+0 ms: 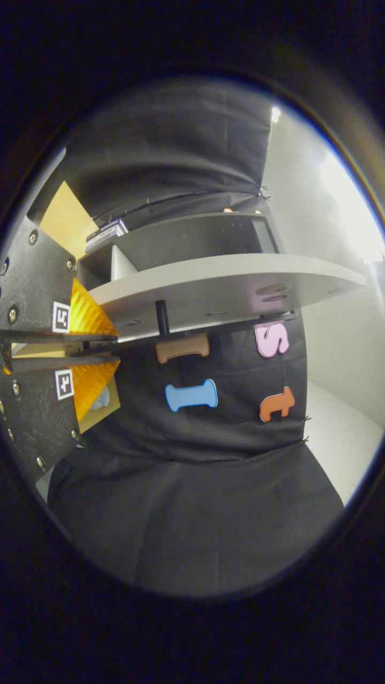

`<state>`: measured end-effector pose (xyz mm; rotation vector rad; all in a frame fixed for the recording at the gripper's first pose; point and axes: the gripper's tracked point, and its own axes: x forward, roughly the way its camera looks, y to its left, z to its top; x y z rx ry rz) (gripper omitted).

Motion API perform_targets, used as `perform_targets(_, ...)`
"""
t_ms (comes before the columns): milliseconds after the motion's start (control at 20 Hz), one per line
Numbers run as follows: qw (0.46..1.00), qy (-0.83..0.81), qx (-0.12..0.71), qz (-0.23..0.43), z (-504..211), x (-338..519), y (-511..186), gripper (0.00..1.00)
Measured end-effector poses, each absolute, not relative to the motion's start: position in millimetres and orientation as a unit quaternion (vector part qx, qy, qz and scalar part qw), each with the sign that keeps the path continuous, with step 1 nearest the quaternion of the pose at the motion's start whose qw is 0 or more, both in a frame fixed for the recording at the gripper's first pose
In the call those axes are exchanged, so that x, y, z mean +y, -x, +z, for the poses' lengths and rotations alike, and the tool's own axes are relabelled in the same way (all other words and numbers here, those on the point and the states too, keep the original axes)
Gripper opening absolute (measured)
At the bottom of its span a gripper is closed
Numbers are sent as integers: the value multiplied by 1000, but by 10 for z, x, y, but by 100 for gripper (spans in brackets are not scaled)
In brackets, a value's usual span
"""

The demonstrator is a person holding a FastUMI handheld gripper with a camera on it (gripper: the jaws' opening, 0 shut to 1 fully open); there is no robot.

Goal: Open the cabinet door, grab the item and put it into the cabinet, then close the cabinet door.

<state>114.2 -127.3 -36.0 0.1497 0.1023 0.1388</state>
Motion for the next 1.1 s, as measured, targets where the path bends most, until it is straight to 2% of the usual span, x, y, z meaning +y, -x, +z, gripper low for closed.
perform_targets(400,997,-70,30,-11,-228,-1365,-693,11)
perform_targets(600,997,-73,32,-19,-301,-977,-417,11)
perform_targets(950,996,-52,69,13,-632,153,-443,11)
perform_targets(1100,995,-52,85,29,-893,633,-578,16)
